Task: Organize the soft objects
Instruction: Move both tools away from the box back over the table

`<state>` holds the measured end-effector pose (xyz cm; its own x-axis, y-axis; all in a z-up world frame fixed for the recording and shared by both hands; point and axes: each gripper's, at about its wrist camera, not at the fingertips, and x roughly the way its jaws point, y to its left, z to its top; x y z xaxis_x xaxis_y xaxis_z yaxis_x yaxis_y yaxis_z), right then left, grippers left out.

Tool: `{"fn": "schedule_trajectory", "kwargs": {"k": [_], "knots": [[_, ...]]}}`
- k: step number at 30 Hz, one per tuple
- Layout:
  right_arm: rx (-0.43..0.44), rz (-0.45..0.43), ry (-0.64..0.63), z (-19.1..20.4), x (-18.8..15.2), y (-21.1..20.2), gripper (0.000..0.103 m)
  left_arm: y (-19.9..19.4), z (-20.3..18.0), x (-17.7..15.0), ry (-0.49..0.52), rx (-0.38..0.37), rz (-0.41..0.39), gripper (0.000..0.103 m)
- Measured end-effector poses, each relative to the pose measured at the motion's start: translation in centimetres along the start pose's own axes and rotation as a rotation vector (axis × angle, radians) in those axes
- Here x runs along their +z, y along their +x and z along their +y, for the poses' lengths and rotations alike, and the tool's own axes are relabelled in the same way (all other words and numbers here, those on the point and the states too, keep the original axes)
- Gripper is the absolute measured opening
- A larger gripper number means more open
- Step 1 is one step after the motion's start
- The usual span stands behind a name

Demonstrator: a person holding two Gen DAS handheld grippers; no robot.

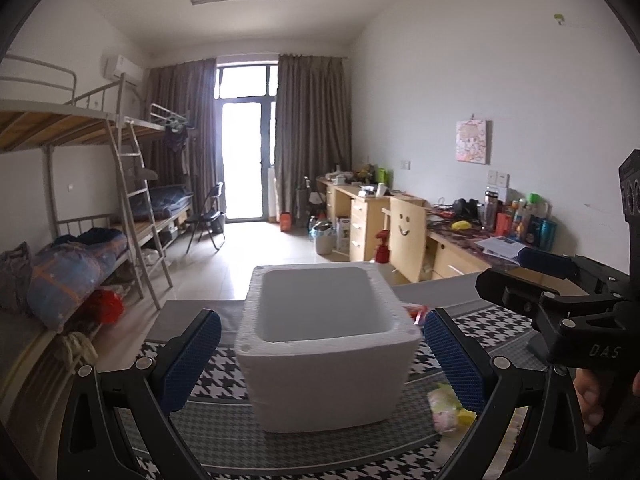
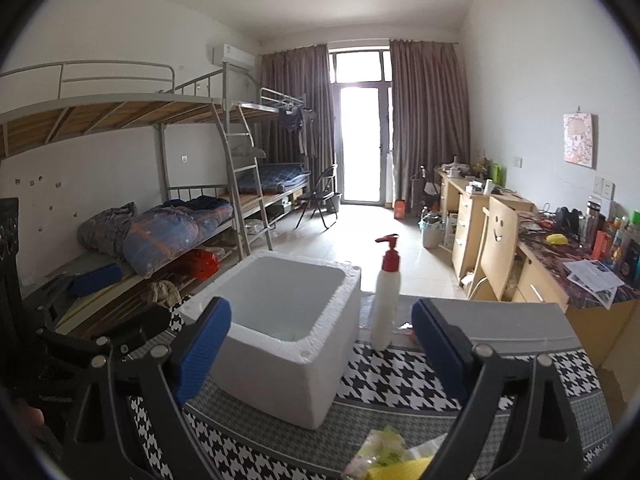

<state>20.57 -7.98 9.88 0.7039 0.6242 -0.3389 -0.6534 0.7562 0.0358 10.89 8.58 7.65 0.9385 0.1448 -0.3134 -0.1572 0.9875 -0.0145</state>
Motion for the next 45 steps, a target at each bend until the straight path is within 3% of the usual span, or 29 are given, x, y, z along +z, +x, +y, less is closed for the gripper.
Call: {"fn": "schedule_trajectory", "kwargs": {"k": [28,45], "knots": [[-0.143,-0.015,0.057,-3.4,-5.4,-6.1,0.094,-0.5,-4.9,-3.8,0.035,-0.146,0.064,0.102],[-0.197,0.029,0.117,-5.6,-9.2,-6.8,0.094,0.7,-7.1,-6.8,0.054,-0.202,0.129,0.102]]}}
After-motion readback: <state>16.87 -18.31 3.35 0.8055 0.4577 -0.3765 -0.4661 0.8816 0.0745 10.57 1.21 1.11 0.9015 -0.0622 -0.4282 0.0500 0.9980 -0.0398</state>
